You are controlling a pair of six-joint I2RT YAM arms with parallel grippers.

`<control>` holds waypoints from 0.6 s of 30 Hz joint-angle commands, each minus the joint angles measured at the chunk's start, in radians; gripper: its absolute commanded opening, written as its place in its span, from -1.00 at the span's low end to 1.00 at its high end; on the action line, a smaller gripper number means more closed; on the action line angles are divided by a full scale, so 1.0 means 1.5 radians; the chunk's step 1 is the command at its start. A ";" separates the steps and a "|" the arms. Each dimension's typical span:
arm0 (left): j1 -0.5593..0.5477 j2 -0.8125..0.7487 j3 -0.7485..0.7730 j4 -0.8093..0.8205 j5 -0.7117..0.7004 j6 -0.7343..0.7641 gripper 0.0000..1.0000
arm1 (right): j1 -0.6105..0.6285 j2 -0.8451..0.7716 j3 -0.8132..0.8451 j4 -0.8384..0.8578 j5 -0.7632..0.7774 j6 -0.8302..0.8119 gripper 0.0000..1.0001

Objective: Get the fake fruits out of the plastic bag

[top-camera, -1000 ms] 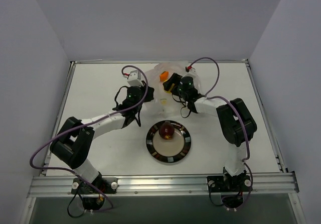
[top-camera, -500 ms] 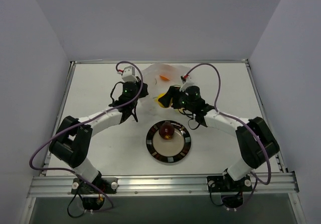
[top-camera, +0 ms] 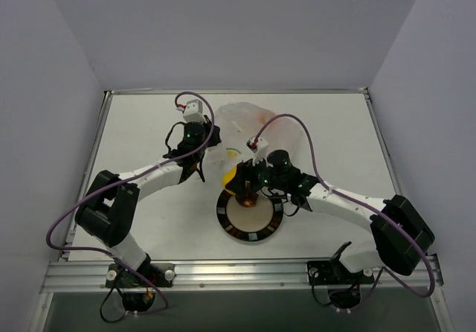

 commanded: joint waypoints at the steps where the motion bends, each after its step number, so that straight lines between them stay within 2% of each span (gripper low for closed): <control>1: 0.002 -0.019 0.019 0.013 0.002 -0.005 -0.95 | 0.011 -0.037 -0.012 -0.029 -0.032 -0.055 0.10; 6: 0.002 -0.026 0.005 0.019 0.000 -0.007 -0.95 | 0.028 -0.010 0.019 -0.089 -0.051 -0.090 0.11; 18: 0.002 -0.058 -0.028 0.023 -0.009 -0.002 -0.95 | 0.114 0.056 0.090 -0.177 0.054 -0.162 0.17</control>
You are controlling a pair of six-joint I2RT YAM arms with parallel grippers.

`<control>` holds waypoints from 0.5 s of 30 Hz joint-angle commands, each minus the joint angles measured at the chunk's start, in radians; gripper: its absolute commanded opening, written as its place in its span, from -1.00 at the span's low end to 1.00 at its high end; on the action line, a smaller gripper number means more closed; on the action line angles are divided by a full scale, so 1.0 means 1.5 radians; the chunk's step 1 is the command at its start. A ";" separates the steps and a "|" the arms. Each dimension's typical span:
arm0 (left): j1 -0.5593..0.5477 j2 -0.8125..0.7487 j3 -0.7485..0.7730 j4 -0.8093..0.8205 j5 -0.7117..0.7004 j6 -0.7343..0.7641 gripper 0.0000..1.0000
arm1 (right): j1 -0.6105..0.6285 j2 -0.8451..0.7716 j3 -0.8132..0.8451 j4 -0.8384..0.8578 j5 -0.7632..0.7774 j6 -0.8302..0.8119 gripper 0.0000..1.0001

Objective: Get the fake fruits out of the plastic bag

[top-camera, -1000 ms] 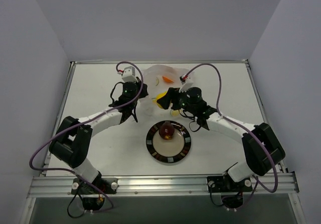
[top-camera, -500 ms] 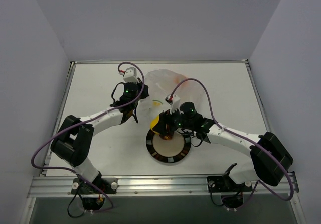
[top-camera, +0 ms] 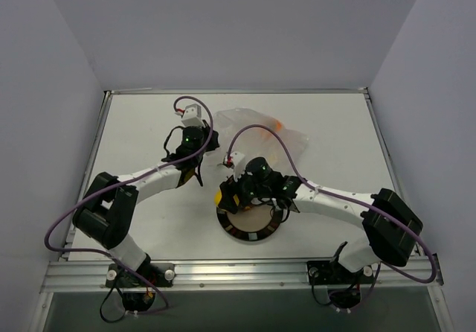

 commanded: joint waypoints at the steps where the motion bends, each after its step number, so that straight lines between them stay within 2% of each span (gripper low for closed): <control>1: 0.003 -0.049 0.001 0.020 -0.011 0.000 -0.95 | 0.006 0.011 0.027 -0.032 0.059 -0.031 0.18; 3: 0.002 -0.058 -0.007 0.023 -0.010 -0.002 -0.95 | 0.008 0.023 0.027 -0.044 0.086 -0.031 0.22; 6: 0.002 -0.068 -0.022 0.029 -0.013 -0.007 -0.95 | 0.008 0.037 0.028 -0.058 0.113 -0.025 0.41; 7: 0.001 -0.069 -0.025 0.030 -0.014 -0.007 -0.95 | 0.008 0.038 0.028 -0.060 0.135 -0.022 0.61; 10: 0.001 -0.074 -0.035 0.032 -0.015 -0.007 -0.95 | 0.009 0.027 0.022 -0.062 0.161 -0.016 0.91; 15: 0.001 -0.079 -0.044 0.036 -0.015 -0.011 -0.95 | 0.008 -0.023 0.021 -0.060 0.182 -0.009 0.93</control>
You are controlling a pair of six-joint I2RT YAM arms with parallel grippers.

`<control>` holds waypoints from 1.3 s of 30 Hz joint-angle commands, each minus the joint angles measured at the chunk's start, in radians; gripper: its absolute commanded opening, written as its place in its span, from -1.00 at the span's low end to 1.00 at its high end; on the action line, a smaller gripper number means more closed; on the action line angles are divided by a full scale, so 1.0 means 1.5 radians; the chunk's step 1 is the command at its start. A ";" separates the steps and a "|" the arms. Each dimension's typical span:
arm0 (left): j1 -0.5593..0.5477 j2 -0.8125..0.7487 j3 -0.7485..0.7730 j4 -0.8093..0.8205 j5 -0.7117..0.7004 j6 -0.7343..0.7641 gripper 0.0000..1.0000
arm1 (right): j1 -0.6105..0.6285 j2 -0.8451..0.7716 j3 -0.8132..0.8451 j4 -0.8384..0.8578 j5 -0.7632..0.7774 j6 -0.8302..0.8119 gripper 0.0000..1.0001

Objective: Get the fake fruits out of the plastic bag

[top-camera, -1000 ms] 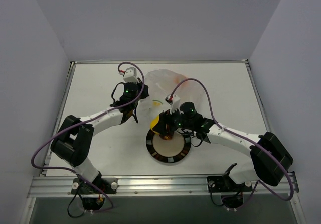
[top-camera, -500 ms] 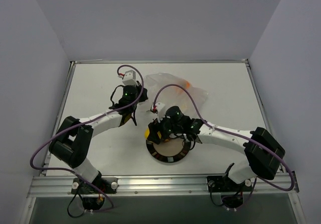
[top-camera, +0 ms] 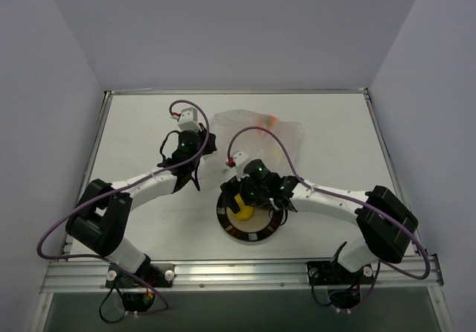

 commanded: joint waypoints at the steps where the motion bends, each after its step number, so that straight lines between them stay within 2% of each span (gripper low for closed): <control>1: 0.001 -0.037 -0.002 0.027 -0.012 -0.012 -0.95 | 0.004 -0.064 0.014 -0.003 0.043 0.002 0.90; 7: -0.002 -0.080 -0.039 0.038 -0.023 -0.016 -0.95 | -0.018 -0.139 0.010 0.000 0.093 0.005 0.78; 12: -0.021 -0.136 -0.075 0.036 -0.055 0.021 -0.95 | -0.138 -0.145 0.025 0.080 0.061 0.036 0.74; 15: -0.029 -0.190 -0.114 0.036 -0.089 0.029 -0.95 | -0.195 -0.081 0.081 0.111 0.086 0.044 0.47; 16: -0.030 -0.205 -0.121 0.030 -0.097 0.032 -0.95 | -0.207 -0.061 0.100 0.120 0.093 0.044 0.32; 17: -0.031 -0.234 -0.131 0.023 -0.113 0.036 -0.95 | -0.219 -0.010 0.123 0.130 0.093 0.044 0.24; 19: -0.033 -0.259 -0.138 0.011 -0.119 0.040 -0.95 | -0.247 0.047 0.211 0.163 0.039 0.049 0.09; 21: -0.040 -0.281 -0.139 0.004 -0.117 0.043 -0.95 | -0.251 0.133 0.292 0.149 0.005 0.044 -0.03; 22: -0.044 -0.285 -0.137 0.001 -0.115 0.043 -0.95 | -0.250 0.158 0.374 0.143 -0.040 0.043 -0.05; 24: -0.057 -0.290 -0.132 -0.005 -0.113 0.046 -0.95 | -0.251 0.215 0.441 0.125 -0.072 0.048 -0.01; 26: -0.059 -0.280 -0.127 -0.014 -0.108 0.044 -0.95 | -0.251 0.241 0.497 0.088 -0.085 0.052 0.13; 27: -0.061 -0.275 -0.128 -0.013 -0.104 0.041 -0.95 | -0.252 0.239 0.492 0.086 -0.090 0.053 0.42; 29: -0.061 -0.251 -0.132 0.001 -0.093 0.031 -0.95 | -0.256 0.219 0.427 0.085 -0.108 0.072 0.67; 30: -0.062 -0.240 -0.133 0.016 -0.089 0.025 -0.95 | -0.262 0.212 0.400 0.087 -0.179 0.087 0.82; 31: -0.062 -0.228 -0.132 0.025 -0.081 0.019 -0.95 | -0.269 0.202 0.372 0.104 -0.252 0.126 0.85; 32: -0.062 -0.205 -0.130 0.042 -0.078 0.011 -0.95 | -0.276 0.197 0.304 0.189 -0.333 0.151 0.86; 33: -0.062 -0.194 -0.125 0.046 -0.078 0.007 -0.95 | -0.275 0.191 0.276 0.231 -0.458 0.175 0.86; 36: -0.062 -0.156 -0.093 0.056 -0.085 -0.006 -0.95 | -0.265 0.171 0.215 0.345 -0.616 0.244 0.82; 39: -0.062 -0.130 -0.058 0.061 -0.089 -0.010 -0.95 | -0.237 0.162 0.187 0.492 -0.702 0.348 0.79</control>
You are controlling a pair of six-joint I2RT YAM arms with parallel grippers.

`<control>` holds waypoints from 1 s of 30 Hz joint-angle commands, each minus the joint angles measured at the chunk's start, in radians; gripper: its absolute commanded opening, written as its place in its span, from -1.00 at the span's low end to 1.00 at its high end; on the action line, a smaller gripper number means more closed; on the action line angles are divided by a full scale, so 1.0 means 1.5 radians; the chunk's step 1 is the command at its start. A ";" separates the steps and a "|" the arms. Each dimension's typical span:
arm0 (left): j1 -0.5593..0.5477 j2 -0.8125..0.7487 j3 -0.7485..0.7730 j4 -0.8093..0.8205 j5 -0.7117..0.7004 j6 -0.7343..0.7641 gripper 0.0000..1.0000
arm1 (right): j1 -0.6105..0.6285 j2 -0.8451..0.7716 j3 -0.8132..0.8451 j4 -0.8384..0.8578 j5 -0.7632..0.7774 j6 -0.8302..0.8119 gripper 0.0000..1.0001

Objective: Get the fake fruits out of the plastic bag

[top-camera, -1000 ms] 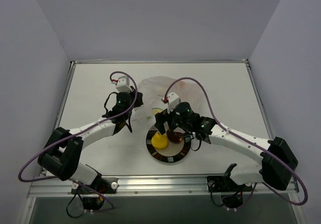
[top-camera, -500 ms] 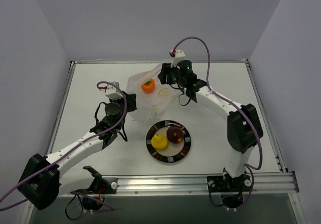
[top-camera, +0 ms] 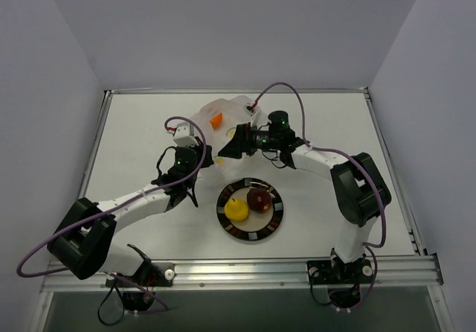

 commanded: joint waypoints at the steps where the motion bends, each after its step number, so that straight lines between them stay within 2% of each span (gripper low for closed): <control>1: -0.002 0.004 0.087 0.047 -0.006 -0.019 -0.95 | 0.039 -0.047 -0.008 0.259 -0.251 0.149 0.78; 2: -0.002 0.011 0.092 0.048 -0.012 -0.022 -0.95 | 0.046 -0.051 -0.013 0.352 -0.266 0.180 0.76; 4: -0.001 0.018 0.103 0.049 -0.017 -0.021 -0.95 | 0.066 -0.060 -0.039 0.486 -0.285 0.315 0.76; 5: -0.001 0.025 0.113 0.046 -0.019 -0.017 -0.95 | 0.070 -0.060 -0.044 0.653 -0.296 0.380 0.75; 6: 0.000 0.027 0.119 0.042 -0.020 -0.015 -0.95 | 0.072 -0.058 -0.047 0.746 -0.296 0.453 0.74; 8: 0.004 0.032 0.133 0.034 -0.018 -0.010 -0.95 | 0.072 -0.041 -0.033 0.928 -0.296 0.454 0.74; 20: 0.062 0.075 0.171 0.024 0.015 -0.024 -0.95 | 0.127 -0.138 0.002 0.930 -0.296 0.454 0.74; 27: 0.066 0.110 0.193 0.031 0.044 -0.034 -0.95 | 0.140 -0.199 0.071 0.928 -0.296 0.454 0.74; 30: 0.063 0.112 0.175 0.052 0.042 -0.046 -0.95 | 0.119 -0.195 0.067 0.844 -0.296 0.454 0.74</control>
